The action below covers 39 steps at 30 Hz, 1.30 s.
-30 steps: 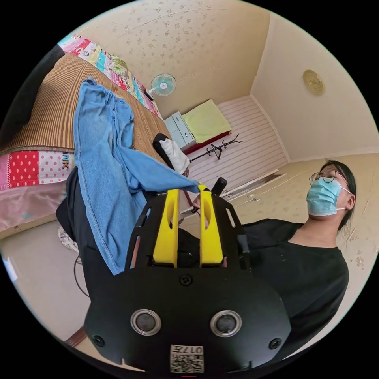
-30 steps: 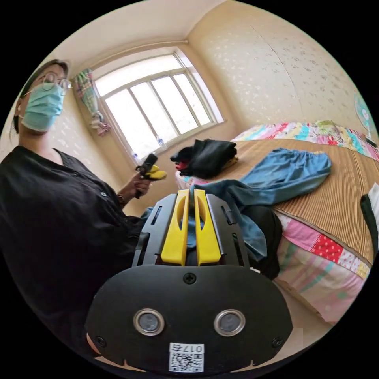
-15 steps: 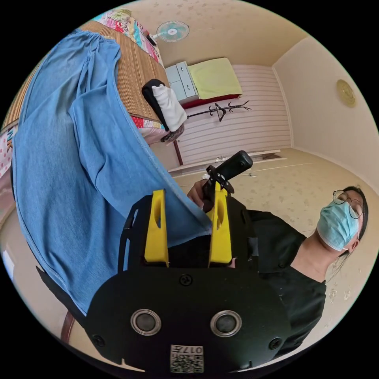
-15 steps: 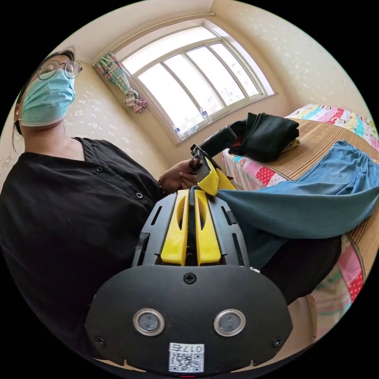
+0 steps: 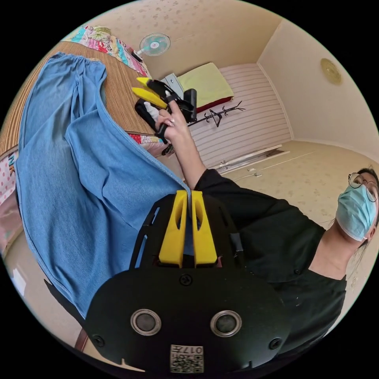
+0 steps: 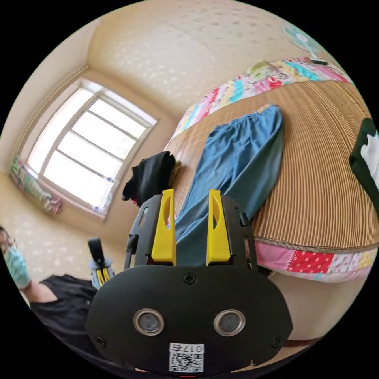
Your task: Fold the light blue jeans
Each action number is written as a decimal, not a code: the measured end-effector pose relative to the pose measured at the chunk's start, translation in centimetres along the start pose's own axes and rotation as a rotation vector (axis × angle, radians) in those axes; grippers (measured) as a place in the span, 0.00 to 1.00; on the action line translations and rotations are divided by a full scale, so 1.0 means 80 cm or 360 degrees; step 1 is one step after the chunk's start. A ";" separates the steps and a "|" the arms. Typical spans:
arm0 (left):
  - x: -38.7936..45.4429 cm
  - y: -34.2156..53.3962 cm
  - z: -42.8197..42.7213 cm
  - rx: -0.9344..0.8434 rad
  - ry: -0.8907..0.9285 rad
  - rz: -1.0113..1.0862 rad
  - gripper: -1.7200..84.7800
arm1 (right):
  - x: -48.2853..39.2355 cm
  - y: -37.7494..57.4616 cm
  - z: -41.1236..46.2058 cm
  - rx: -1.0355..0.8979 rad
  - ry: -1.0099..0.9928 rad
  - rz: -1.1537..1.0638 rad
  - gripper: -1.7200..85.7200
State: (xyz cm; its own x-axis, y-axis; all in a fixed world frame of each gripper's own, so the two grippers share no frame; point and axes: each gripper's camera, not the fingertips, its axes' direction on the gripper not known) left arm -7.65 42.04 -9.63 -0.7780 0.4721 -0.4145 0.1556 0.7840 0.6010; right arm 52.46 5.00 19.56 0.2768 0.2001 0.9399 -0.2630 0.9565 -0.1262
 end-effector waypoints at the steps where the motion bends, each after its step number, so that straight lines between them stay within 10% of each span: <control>1: 0.002 0.000 0.002 -0.0001 -0.0004 0.0009 0.01 | 0.010 -0.012 0.014 0.0036 0.0044 0.0052 0.16; 13: 0.030 0.019 0.009 -0.0012 0.0124 0.0152 0.01 | 0.086 -0.173 0.238 -0.0045 0.1003 0.0267 0.07; 20: 0.049 0.033 -0.013 0.0036 0.0194 0.0211 0.01 | -0.102 -0.248 0.312 0.0063 0.1431 -0.0520 0.04; 31: 0.052 0.062 -0.053 -0.0137 0.0098 0.0121 0.01 | -0.201 -0.199 0.508 -0.0674 0.0212 -0.0759 0.11; 39: -0.004 0.102 -0.100 -0.0377 0.0083 -0.0171 0.06 | -0.075 -0.047 0.336 -0.0455 -0.0309 -0.0586 0.12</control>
State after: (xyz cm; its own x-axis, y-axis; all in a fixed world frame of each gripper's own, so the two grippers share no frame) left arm -11.00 45.08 0.90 -0.8137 0.3652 -0.4522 -0.0715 0.7092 0.7014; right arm 26.95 -5.50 22.89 0.1197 -0.1790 0.9765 0.0909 0.9815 0.1688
